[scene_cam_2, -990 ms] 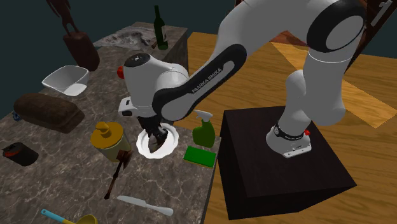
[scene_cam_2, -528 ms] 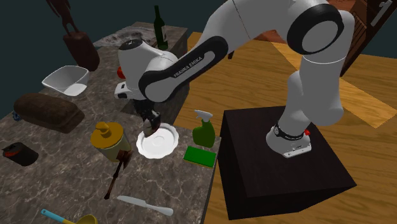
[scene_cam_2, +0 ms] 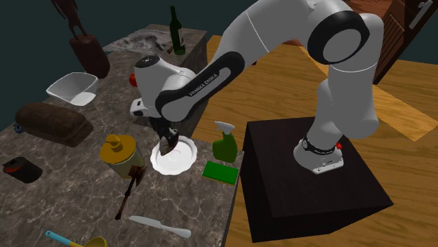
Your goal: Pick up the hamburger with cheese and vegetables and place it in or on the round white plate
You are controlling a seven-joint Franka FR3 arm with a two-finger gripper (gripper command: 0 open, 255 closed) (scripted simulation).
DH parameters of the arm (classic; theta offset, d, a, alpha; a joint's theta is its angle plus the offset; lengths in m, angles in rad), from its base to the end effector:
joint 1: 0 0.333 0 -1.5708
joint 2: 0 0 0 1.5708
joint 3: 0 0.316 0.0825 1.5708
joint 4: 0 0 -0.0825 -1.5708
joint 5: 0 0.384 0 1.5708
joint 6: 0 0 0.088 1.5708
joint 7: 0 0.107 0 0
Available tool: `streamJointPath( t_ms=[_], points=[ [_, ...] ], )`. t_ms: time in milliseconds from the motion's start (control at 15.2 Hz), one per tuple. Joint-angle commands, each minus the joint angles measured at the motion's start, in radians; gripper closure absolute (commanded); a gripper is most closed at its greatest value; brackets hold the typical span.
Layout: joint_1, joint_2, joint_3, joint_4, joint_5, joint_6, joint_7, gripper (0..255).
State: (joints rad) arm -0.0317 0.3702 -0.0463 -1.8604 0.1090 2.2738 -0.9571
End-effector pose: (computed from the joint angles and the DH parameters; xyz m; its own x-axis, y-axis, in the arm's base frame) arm 0.6362 -0.0452 0.3248 0.6846 0.7245 0.0807 0.7271 -0.6865 -0.0058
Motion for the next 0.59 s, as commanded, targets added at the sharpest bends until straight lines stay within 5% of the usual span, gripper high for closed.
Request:
streamJointPath(
  t_ms=[0, 528],
  points=[
    [-0.001, 0.014, 0.001, -0.008, 0.003, 0.023, -0.004, 255],
    [-0.003, 0.068, 0.005, -0.026, 0.011, 0.095, -0.013, 255]
  ],
)
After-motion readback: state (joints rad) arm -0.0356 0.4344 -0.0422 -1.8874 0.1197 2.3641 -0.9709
